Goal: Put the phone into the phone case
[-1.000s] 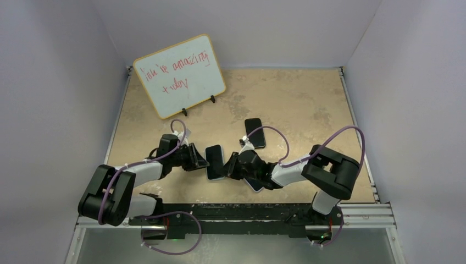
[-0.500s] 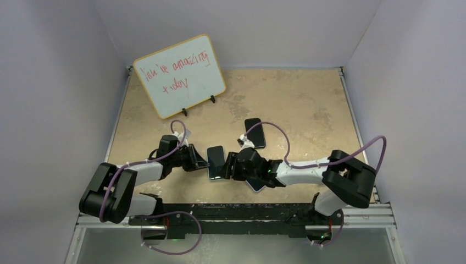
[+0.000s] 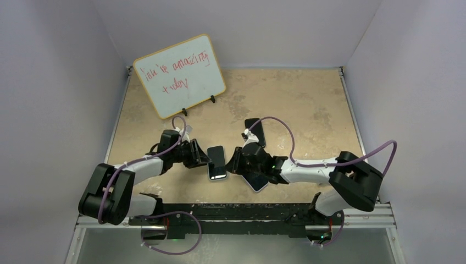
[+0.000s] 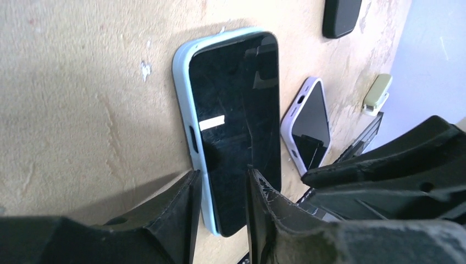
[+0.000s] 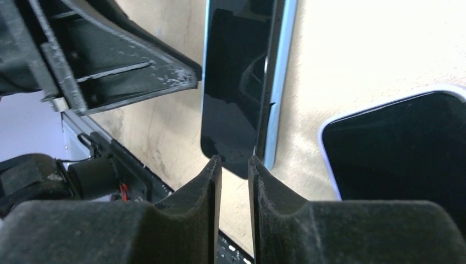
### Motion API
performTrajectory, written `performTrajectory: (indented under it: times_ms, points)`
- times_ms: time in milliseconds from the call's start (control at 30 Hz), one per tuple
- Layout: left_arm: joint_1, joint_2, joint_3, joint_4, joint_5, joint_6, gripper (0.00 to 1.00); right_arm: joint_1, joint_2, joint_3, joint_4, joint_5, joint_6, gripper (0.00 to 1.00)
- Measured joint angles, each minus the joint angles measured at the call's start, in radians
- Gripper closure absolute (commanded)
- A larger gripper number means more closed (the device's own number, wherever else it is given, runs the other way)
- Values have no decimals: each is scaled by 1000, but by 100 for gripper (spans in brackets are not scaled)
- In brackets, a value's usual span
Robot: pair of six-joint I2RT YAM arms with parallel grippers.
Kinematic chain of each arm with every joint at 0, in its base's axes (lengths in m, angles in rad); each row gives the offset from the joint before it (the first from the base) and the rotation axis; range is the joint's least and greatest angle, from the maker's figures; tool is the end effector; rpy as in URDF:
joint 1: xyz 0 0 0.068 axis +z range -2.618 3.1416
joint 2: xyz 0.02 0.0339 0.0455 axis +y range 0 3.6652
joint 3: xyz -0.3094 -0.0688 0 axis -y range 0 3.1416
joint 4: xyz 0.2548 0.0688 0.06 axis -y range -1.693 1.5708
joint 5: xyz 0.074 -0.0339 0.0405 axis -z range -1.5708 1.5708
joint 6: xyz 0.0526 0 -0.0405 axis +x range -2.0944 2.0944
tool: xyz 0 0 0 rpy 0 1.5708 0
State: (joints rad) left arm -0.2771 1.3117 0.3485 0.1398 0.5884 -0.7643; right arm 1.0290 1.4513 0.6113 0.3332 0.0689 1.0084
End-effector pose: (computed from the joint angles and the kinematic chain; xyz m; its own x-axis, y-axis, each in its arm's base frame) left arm 0.1993 -0.0870 0.1513 -0.9179 -0.3374 -0.2090 -0.0620 0.6419 -0.7643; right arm 0.1622 0.2624 0.2096 -0.8303 0.2571 -0.4945 -0.2275 0.6536 0.7218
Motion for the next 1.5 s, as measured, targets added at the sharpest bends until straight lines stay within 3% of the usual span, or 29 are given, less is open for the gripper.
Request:
performTrajectory:
  times_ms: [167,267,467,633,700,867,1100,1300,1500]
  points:
    - [0,4,31,-30,-9,19,58,-16,55,23,-8,-5,-24,75]
    - [0,28,31,-32,-9,28,59,-16,95,44,-7,-20,-34,81]
    - [0,62,5,33,28,22,71,-20,171,71,6,-54,-68,100]
    - [0,71,-19,81,34,-7,84,-37,180,86,-4,-93,-93,99]
    - [0,66,-26,87,32,-20,86,-40,182,96,-22,-102,-98,93]
    - [-8,47,-24,60,6,-20,86,-38,168,96,-30,-103,-106,64]
    - [24,64,43,-43,53,1,78,-34,99,96,-24,-77,-122,36]
    - [62,67,151,-167,57,53,64,-55,101,96,-6,-58,-129,25]
    - [66,79,162,-185,44,76,64,-68,135,96,61,-61,-119,24]
